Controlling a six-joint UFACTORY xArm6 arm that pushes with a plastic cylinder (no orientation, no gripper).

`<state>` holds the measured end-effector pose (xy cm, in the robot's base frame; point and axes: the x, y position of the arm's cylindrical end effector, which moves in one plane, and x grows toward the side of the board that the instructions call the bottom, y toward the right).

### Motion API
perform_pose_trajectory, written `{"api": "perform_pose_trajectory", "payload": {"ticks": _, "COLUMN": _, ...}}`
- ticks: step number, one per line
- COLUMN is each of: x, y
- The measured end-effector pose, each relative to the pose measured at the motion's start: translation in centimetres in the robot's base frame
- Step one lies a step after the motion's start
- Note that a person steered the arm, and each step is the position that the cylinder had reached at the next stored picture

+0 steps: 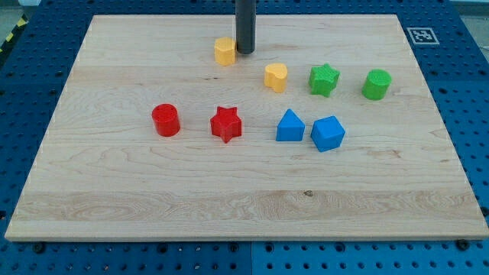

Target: Point your arm to the yellow heart

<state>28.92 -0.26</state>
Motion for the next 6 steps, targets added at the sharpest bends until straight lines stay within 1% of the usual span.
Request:
{"api": "perform_pose_trajectory", "payload": {"ticks": 1, "x": 0.0, "y": -0.8}}
{"api": "perform_pose_trajectory", "payload": {"ticks": 2, "x": 1.1, "y": -2.6}}
{"api": "perform_pose_trajectory", "payload": {"ticks": 3, "x": 1.6, "y": -2.7}}
{"api": "perform_pose_trajectory", "payload": {"ticks": 4, "x": 4.0, "y": -1.0}}
{"api": "perform_pose_trajectory", "payload": {"ticks": 5, "x": 7.4, "y": -0.9}}
{"api": "perform_pose_trajectory", "payload": {"ticks": 6, "x": 8.2, "y": -0.7}}
